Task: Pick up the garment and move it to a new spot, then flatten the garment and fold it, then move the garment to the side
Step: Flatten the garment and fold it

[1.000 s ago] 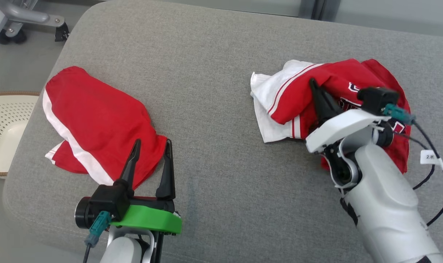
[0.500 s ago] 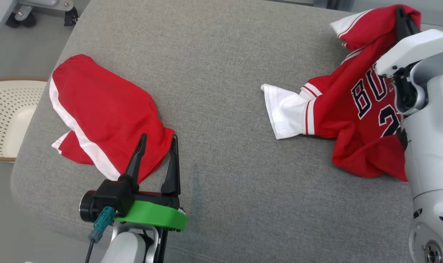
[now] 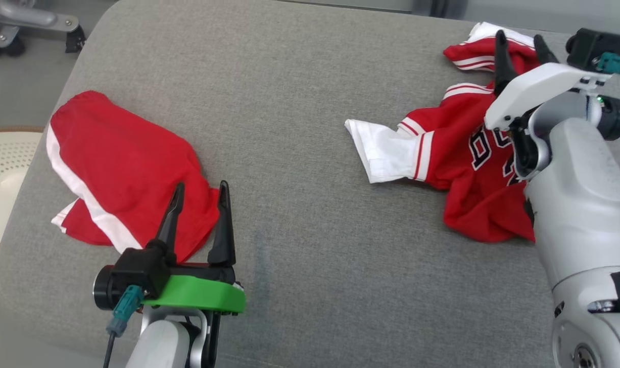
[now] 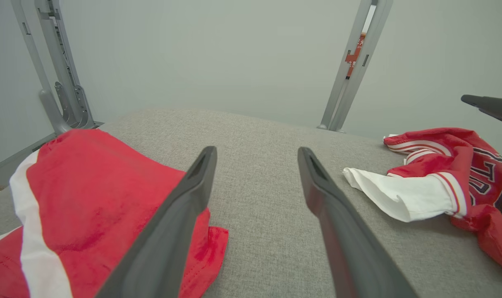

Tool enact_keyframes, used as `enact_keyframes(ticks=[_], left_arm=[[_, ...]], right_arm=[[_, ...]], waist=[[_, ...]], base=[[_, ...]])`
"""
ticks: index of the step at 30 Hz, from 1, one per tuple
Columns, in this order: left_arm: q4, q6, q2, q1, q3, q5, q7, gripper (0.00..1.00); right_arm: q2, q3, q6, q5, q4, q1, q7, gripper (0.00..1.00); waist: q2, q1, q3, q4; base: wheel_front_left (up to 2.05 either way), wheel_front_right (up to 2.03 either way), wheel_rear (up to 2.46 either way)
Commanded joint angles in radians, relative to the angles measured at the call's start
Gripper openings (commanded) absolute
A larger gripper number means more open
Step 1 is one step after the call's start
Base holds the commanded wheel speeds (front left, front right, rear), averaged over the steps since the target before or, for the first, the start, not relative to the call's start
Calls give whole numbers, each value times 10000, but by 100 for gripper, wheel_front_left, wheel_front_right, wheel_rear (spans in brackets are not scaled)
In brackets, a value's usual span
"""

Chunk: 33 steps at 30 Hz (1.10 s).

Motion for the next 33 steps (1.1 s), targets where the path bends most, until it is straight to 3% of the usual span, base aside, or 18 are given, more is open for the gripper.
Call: enact_keyframes(ticks=[1,8,13,24,33], left_arm=[[-25,-24,19,-136,109,65,-8,100],[-149,-68,22,35,555,122,-8,100],[-117,57,24,158,854,325,-8,100],[-220,51,21,494,1128,466,-9,100],[10,-14,24,654,1145,577,-9,100]], right_arm=[[0,294,5,235,-189,308,-151,100],[-224,2193,5,1404,-2013,2035,-726,100],[-585,2758,3,1761,-3766,3655,-1174,100],[-39,1751,5,1740,-6973,7281,-1520,100],[254,1560,5,1560,-7603,8273,-1531,100]], waist=[[0,0,-414,-530],[0,0,-1006,-1380],[0,0,-1275,-1867],[0,0,-1473,-2444],[0,0,-1431,-2610]], base=[[0,0,0],[0,0,0],[0,0,0],[0,0,0],[0,0,0]])
